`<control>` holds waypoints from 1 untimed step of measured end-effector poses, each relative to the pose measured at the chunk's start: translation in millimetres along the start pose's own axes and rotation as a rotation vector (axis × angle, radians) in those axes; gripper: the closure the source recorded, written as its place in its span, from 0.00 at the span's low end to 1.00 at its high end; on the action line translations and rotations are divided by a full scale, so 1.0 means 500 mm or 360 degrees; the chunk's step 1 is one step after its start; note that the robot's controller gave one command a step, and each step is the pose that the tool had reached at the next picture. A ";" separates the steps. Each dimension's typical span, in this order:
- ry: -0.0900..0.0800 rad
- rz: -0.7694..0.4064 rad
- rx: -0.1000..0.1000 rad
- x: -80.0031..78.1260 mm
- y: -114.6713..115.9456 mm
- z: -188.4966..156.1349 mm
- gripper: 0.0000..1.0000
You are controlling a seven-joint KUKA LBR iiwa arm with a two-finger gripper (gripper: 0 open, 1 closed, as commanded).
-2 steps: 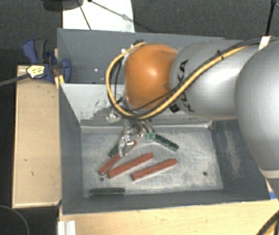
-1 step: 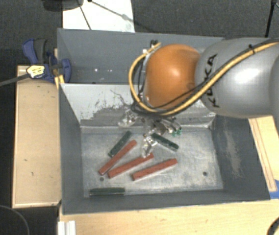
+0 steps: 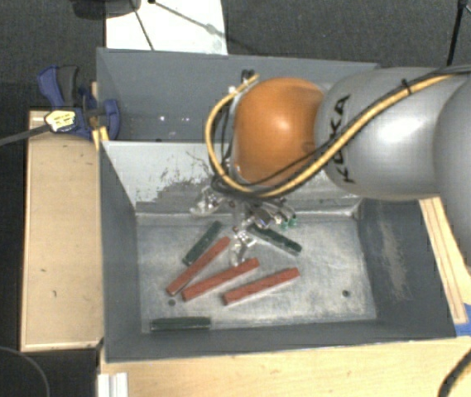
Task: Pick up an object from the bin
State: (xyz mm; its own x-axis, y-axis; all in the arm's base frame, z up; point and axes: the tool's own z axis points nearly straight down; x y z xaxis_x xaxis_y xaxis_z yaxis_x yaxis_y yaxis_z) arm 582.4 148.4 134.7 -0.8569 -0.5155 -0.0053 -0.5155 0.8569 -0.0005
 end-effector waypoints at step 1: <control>0.0004 -0.0440 0.0000 -0.015 0.029 0.096 0.00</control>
Offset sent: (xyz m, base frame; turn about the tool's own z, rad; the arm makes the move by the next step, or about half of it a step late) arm 0.0038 0.0182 -0.0647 -0.4450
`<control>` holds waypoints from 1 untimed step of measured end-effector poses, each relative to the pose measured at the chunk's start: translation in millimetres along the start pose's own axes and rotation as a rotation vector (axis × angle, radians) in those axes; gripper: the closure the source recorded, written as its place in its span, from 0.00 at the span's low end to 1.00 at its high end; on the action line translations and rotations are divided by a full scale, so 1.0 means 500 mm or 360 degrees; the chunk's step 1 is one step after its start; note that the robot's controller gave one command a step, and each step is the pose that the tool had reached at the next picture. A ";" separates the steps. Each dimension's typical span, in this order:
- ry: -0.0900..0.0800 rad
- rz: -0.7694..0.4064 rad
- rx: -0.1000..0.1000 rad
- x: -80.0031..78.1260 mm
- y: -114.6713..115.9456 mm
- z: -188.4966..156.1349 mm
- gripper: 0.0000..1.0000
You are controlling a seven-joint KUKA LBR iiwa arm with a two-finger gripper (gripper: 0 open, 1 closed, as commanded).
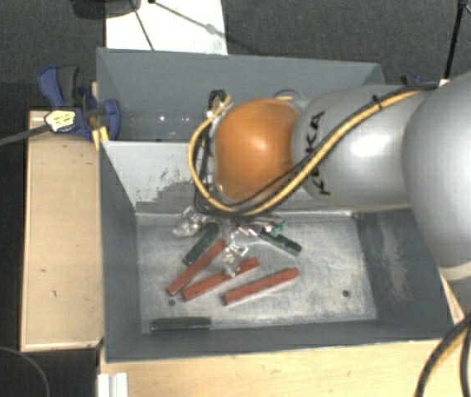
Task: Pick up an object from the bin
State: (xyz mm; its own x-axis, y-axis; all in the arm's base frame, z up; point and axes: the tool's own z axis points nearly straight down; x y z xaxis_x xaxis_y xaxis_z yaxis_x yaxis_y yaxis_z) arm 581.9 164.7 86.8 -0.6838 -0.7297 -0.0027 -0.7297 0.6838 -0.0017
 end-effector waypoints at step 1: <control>0.0000 -0.0259 -0.0001 -0.011 -0.006 0.027 1.00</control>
Offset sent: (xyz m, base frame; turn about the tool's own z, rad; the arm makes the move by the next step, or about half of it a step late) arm 0.0000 0.0000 0.0000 0.0000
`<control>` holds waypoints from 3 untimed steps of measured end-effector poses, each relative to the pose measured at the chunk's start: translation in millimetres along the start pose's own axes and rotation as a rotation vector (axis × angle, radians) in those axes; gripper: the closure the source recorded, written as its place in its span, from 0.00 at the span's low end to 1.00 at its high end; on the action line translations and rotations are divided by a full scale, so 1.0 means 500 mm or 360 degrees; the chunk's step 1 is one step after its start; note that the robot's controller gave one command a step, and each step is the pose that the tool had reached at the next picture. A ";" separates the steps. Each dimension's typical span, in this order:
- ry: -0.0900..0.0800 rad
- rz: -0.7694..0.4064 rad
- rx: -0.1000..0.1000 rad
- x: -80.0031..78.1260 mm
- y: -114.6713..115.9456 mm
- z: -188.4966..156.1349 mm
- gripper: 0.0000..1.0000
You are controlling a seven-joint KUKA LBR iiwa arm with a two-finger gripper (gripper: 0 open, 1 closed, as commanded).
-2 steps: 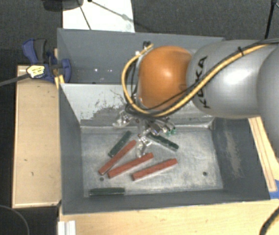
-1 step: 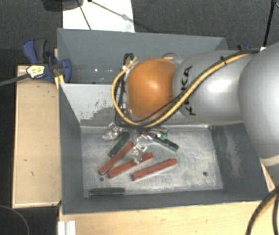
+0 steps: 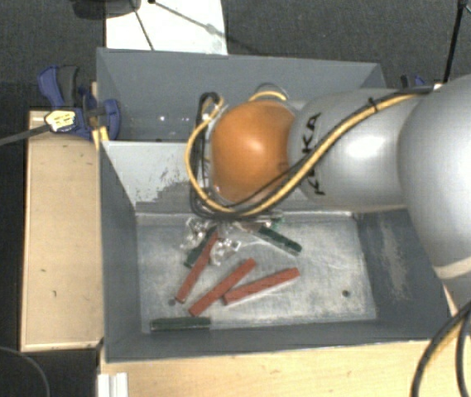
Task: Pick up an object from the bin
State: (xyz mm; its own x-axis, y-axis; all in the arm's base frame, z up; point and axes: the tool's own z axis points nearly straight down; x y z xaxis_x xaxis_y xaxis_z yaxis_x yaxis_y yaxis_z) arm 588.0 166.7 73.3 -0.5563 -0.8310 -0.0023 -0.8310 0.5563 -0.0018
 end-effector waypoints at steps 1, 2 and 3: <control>0.0000 0.0002 0.0000 0.000 0.000 0.000 1.00; 0.0000 0.0003 -0.0002 0.001 0.001 -0.005 1.00; 0.0004 0.0007 -0.0007 0.003 0.003 -0.036 1.00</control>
Offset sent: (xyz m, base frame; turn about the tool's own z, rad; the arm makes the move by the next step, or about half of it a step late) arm 0.0000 0.0001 0.0583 0.0000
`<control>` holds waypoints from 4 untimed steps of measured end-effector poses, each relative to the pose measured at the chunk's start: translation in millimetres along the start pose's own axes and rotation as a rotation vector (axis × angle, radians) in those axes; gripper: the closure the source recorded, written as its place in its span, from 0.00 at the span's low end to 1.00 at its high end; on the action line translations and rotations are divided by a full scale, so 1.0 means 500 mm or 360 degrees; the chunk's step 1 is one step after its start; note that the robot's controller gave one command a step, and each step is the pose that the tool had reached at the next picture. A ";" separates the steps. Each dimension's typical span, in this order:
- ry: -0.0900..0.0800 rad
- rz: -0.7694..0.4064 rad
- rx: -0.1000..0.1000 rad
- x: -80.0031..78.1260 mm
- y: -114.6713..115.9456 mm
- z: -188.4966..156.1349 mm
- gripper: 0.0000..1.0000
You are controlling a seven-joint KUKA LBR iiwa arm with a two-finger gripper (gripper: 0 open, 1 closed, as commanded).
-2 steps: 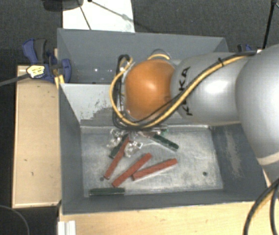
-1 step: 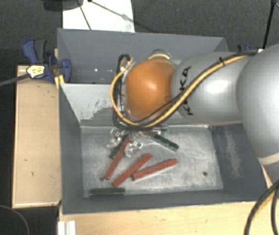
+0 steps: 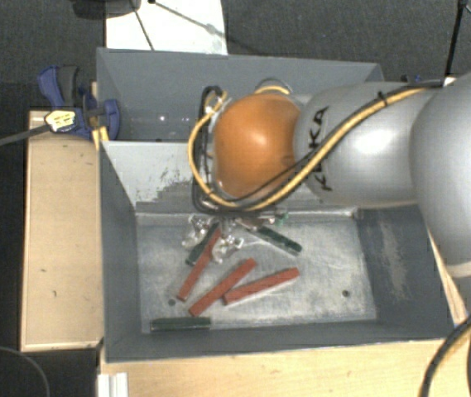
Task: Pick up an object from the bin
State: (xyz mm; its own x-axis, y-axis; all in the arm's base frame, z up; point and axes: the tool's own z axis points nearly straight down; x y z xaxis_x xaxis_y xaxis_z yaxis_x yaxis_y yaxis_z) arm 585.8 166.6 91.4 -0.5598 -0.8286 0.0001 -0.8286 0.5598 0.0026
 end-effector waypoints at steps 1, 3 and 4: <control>-0.0007 0.0004 0.0006 -0.003 -0.003 -0.025 1.00; -0.0006 0.0012 0.0006 -0.002 -0.001 -0.082 1.00; -0.0005 0.0014 0.0005 -0.002 -0.001 -0.102 1.00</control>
Offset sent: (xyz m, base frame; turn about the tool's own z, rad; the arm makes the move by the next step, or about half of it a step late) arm -0.0001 0.0000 0.0396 0.0000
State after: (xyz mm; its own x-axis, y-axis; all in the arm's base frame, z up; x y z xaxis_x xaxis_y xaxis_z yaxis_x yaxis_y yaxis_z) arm 587.0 167.1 142.3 -0.5669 -0.8238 -0.0031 -0.8238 0.5669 -0.0006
